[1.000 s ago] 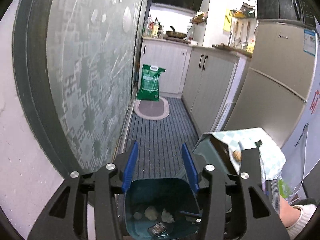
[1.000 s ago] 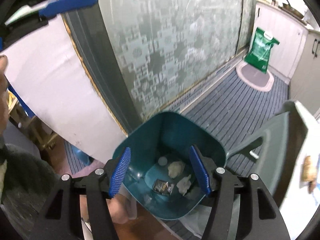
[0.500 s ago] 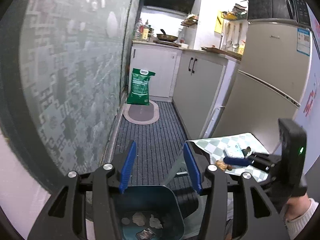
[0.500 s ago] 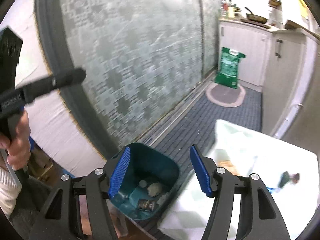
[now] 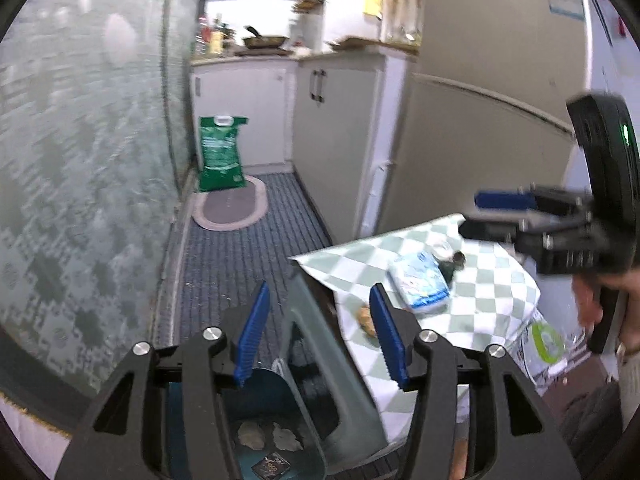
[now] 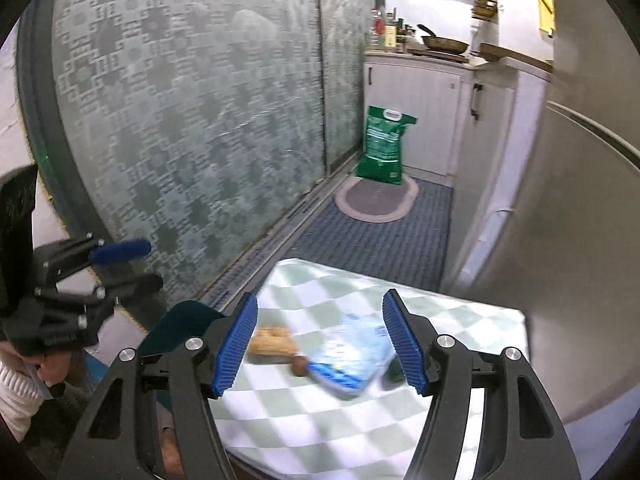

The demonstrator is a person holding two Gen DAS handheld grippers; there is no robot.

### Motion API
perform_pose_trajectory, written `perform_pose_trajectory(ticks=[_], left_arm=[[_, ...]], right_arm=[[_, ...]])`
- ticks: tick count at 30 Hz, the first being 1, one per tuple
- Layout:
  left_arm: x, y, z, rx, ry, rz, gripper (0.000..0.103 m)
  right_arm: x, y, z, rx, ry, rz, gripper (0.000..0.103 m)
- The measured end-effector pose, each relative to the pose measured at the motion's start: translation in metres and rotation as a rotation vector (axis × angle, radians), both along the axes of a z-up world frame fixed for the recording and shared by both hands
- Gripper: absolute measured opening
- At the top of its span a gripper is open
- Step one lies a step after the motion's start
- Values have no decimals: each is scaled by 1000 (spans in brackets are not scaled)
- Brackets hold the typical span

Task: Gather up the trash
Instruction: 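Grasp the fried dough piece with the left gripper while the right gripper grasps the walnut shell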

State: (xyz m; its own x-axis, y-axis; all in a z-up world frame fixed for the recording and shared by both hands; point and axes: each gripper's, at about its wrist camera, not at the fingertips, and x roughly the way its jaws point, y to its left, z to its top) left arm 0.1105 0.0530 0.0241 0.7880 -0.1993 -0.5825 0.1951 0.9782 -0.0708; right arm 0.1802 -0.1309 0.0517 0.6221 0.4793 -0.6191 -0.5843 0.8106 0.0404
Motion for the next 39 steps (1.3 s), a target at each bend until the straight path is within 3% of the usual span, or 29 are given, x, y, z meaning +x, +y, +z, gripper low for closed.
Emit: perform_pose_trajectory(ticks=[14,24,29,34,39], left_arm=[[43,-62,-62,175,130,-144,56],[55,-69,-74,202,132,-209,45],[57,-81,-83,249,152,-228,32],[57,-81,-82,249,151,-225,31],[55,-79,-77,233,143,-217,31]], right_arm=[[24,-63,-38,23,74,-56,66],[26,-79,-72,-119,93,-66,66],[31,-79,-79,-146,91,-62,66],[38,-72,-91,-173,103,-53,51],[43,-67,-99,-194,105,-56,45]])
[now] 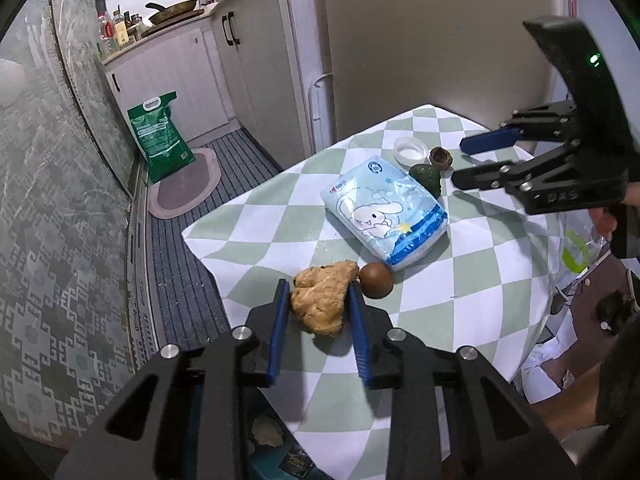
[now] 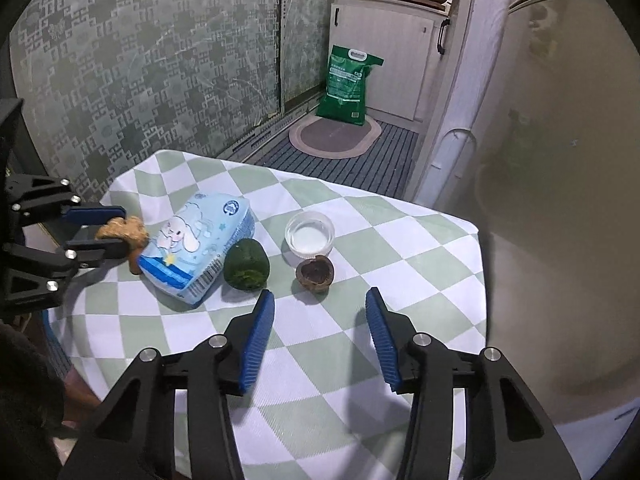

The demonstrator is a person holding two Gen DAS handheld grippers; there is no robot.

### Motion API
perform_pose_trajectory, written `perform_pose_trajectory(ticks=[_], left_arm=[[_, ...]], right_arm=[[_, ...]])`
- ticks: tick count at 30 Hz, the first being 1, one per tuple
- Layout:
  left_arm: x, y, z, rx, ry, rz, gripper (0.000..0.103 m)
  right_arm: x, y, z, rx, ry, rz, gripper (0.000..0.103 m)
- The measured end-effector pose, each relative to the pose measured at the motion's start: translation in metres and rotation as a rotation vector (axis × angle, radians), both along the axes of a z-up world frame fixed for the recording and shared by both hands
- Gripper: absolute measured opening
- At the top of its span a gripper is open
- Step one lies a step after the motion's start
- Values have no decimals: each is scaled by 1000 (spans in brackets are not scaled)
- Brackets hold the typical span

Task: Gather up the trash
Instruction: 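Grasp the fried dough piece with the left gripper while the right gripper grasps the walnut shell, then carry the fried dough and walnut shell over the teal bin and open both grippers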

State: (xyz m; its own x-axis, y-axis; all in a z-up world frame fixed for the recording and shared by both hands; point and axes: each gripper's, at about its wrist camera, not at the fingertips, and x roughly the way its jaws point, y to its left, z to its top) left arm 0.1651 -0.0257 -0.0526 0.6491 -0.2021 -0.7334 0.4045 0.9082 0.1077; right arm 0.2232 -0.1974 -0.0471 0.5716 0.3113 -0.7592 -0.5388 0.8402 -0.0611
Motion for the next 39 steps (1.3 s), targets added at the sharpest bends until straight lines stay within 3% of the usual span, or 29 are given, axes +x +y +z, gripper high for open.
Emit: perform_pose_trajectory(ticks=[14,16,20,26,39], left_arm=[[-20,22,23,-87,-42,27,31],[-23,27,27,-109,-49,41,31],[-30,42,37,-160,-63,75,31],[-37,66,42,-190,-72,130,31],[-55,128,24,-197,-38,275,31]], right_arm=[[9,15,-3,-26,-18,-16,35],[11,19,-3,-40,-26,-21,20],[9,23,-1,-80,-39,-43,20],[-2,26,24,-51,-74,-55,21],[-30,94,65,57,-113,77,21]])
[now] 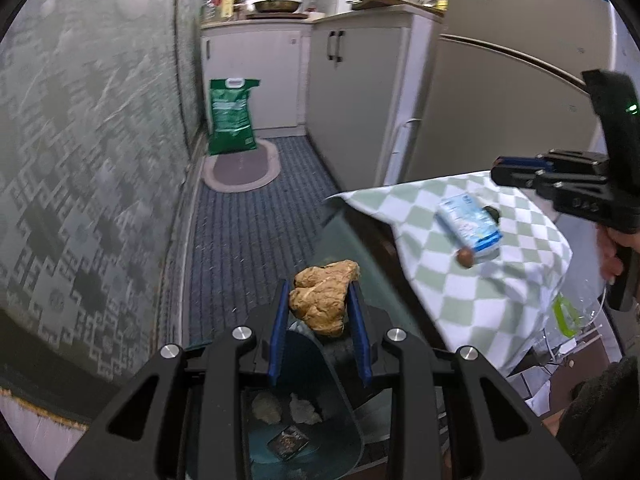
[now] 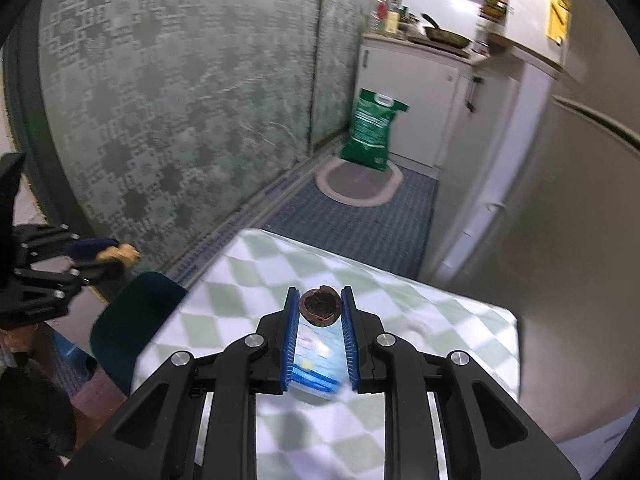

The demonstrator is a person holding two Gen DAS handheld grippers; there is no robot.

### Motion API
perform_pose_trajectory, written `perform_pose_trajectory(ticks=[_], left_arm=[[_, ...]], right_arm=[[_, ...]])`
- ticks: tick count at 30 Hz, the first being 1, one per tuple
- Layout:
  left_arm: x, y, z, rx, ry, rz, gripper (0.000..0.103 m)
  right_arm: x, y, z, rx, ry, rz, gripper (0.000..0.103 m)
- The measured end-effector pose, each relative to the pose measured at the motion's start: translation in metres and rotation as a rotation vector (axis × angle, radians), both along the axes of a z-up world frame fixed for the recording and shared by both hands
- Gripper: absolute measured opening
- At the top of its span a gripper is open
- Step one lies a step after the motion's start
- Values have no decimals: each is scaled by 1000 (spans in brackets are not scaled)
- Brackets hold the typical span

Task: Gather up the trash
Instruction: 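Carry the fried dough and walnut shell over the teal bin and open both grippers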

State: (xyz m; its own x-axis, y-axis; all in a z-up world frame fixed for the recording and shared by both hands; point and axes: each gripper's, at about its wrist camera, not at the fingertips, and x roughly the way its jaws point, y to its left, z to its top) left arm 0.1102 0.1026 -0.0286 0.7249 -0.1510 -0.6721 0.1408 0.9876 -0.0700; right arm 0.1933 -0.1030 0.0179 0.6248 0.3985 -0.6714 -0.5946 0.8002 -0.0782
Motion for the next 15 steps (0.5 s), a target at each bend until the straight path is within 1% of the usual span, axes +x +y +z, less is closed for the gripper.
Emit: perform_pose_trajectory(ticks=[5,10,15], left_arm=[[-6,22,-14,-13,33,44,31],[-12,42,-35,-18,83,87,31],[-16,56,-56,-29,139,106,31]], right_arm=[[-8,30,7,21,4,54,21],[-13,57,7,30,13,96,21],[-17,82,5,34,32,134,21]])
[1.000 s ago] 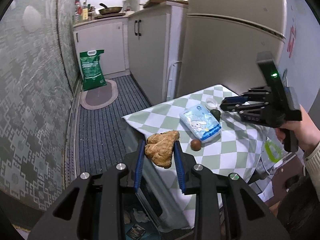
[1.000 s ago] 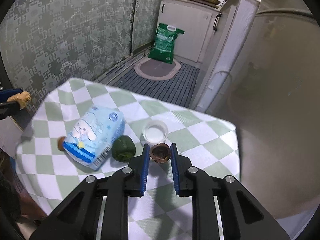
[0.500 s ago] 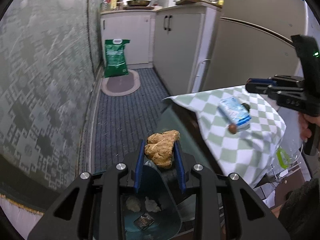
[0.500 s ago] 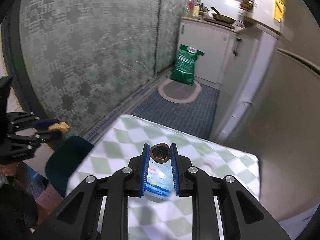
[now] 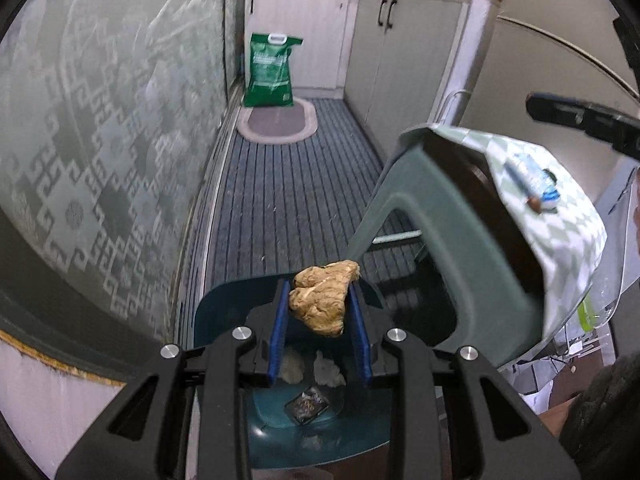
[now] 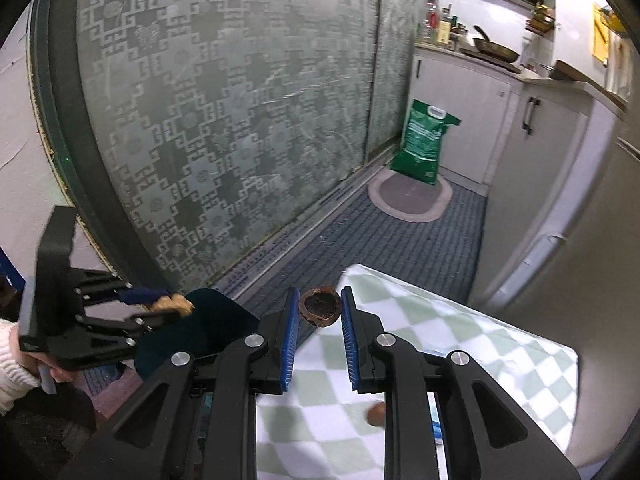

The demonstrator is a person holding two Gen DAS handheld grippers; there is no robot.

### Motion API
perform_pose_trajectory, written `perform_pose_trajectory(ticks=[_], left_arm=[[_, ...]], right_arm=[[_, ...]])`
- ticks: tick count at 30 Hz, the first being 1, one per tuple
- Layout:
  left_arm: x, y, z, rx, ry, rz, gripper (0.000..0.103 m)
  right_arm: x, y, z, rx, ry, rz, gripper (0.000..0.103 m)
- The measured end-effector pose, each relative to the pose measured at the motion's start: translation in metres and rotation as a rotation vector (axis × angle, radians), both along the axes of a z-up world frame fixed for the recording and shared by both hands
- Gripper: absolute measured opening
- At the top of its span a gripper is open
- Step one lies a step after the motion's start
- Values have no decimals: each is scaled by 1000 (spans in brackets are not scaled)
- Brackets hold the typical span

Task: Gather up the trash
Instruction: 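Carry the fried dough and walnut shell over the teal bin and open both grippers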

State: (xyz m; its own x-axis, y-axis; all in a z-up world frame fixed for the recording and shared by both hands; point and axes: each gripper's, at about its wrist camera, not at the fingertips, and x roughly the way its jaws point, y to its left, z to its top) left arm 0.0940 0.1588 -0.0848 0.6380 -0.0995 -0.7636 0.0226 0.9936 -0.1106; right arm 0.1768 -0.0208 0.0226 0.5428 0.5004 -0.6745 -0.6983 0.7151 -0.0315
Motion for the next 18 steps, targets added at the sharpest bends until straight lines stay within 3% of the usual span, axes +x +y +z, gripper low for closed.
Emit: perform_pose_trajectory(ticks=[18], left_arm=[[-8,20,-79,-13,203,-1,31]], right_arm=[[-27,101,-37,-83,71,161,21]])
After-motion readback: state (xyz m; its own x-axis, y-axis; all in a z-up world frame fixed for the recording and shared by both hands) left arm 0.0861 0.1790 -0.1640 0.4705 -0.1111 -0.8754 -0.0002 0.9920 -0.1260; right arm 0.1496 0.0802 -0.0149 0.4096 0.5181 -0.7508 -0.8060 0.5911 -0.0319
